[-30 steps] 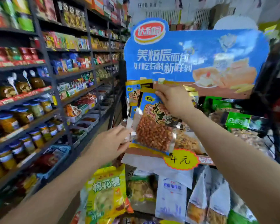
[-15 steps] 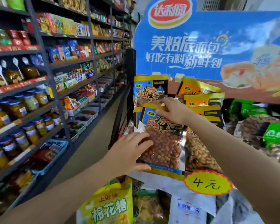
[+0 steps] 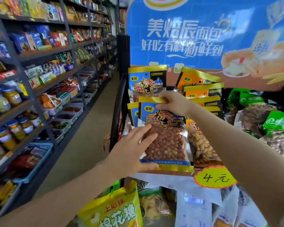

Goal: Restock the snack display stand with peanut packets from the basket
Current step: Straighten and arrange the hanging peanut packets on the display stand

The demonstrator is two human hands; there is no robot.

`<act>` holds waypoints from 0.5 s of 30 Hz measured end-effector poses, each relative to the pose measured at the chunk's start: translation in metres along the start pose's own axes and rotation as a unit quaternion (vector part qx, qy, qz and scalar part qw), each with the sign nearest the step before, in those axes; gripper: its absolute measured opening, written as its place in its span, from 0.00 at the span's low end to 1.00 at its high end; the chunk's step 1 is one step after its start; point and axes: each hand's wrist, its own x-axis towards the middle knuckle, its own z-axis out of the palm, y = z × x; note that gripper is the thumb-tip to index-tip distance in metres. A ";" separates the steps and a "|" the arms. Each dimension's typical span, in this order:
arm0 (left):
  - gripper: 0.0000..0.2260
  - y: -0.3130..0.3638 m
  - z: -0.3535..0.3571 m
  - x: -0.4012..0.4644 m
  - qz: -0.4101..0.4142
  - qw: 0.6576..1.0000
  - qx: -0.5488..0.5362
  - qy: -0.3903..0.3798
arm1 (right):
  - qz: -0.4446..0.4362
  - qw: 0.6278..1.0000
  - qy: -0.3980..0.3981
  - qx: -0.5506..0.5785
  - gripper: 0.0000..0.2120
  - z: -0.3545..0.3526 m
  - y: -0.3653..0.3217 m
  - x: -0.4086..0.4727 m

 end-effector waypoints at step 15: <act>0.29 -0.011 -0.028 0.037 -0.280 0.882 -0.341 0.168 | -0.249 0.968 -0.009 -0.013 0.22 -0.049 -0.032 -0.007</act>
